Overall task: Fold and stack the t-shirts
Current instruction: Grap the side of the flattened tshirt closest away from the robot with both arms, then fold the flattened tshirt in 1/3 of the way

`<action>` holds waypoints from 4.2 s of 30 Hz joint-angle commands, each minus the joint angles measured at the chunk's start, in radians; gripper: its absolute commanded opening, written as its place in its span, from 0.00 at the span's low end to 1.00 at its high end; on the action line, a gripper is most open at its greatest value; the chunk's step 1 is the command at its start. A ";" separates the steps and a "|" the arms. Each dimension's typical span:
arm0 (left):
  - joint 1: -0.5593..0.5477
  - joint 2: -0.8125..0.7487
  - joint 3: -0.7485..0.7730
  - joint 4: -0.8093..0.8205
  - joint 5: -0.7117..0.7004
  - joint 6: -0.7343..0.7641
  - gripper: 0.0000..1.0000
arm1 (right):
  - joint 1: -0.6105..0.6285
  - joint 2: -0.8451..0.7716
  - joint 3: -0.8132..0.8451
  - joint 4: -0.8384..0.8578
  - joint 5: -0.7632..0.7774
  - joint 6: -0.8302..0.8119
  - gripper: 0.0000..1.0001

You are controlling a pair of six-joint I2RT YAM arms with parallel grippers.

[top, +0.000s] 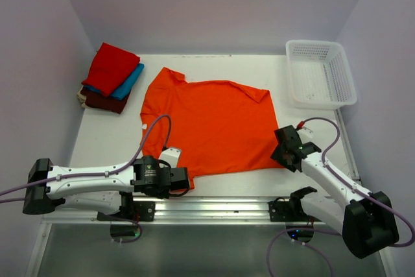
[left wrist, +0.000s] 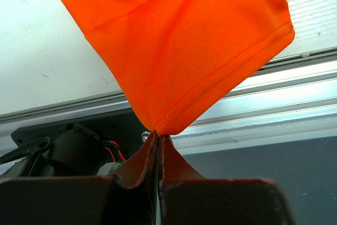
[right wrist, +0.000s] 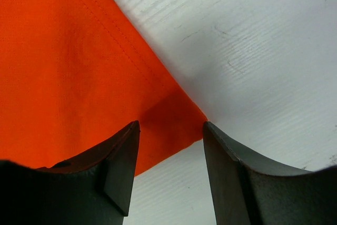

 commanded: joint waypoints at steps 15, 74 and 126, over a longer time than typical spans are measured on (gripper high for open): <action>-0.006 -0.006 0.018 -0.026 -0.014 -0.026 0.00 | 0.085 -0.046 -0.053 -0.078 0.144 0.252 0.51; 0.620 0.011 -0.093 0.727 -0.402 0.409 0.00 | -0.050 0.417 0.383 0.274 0.164 -0.193 0.00; 0.782 0.088 -0.203 1.118 0.004 0.521 0.95 | -0.090 0.439 0.375 0.450 0.040 -0.288 0.00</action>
